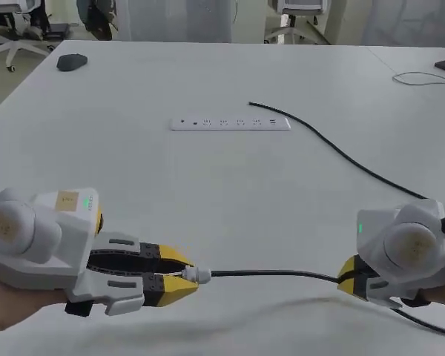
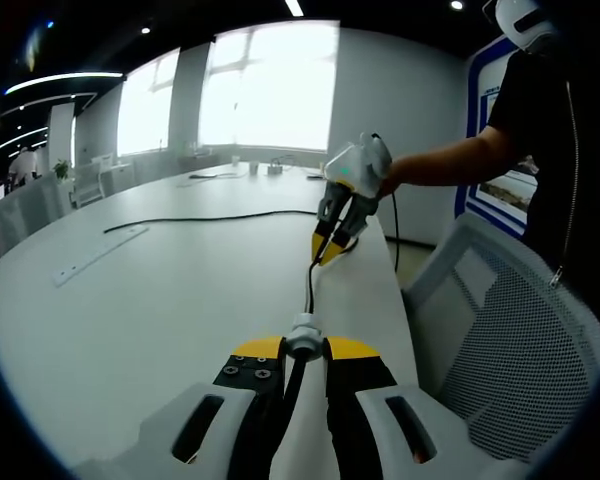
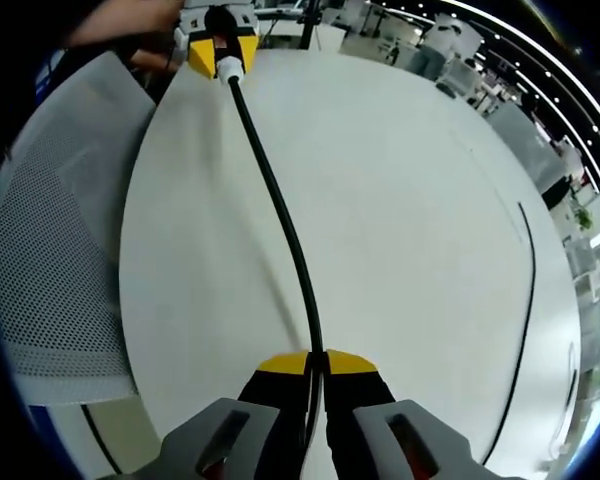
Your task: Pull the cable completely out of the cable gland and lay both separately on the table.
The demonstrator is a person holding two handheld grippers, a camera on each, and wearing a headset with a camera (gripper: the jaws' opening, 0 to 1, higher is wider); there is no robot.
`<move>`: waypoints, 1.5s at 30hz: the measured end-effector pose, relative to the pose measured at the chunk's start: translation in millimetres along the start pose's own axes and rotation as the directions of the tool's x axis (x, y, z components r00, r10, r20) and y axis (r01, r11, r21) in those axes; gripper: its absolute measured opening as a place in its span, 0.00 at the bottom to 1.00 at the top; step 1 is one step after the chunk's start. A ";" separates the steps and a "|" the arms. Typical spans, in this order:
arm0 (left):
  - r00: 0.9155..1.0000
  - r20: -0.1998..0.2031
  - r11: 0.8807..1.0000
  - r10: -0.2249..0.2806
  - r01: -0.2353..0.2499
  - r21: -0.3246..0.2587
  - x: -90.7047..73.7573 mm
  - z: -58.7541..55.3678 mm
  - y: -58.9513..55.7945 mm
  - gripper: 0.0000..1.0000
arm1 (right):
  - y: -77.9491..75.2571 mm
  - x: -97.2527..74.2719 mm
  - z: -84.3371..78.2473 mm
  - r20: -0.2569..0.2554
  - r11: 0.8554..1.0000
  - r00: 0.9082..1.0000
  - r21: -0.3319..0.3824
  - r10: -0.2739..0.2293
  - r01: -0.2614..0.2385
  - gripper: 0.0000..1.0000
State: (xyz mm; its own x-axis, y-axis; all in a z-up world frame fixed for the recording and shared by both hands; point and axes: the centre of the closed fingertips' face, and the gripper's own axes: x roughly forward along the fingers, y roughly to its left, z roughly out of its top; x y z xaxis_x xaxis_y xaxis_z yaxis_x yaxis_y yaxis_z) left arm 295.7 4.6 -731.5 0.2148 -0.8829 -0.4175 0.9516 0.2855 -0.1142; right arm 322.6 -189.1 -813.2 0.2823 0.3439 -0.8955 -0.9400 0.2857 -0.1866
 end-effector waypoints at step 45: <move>1.000 -0.003 0.998 -0.018 0.018 0.053 3.1 11.6 -11.6 0.15 | 72.7 -14.0 186.1 0.349 0.962 0.912 -0.237 0.215 -0.137 0.00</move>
State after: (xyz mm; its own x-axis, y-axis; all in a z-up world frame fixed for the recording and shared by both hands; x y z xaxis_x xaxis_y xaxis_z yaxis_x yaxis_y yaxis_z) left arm 287.9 -5.8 -721.0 0.1970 -0.8869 -0.4179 0.9656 0.2493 -0.0738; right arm 286.1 -6.6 -739.1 0.1220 0.6870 -0.7163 -0.9881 0.0161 -0.1529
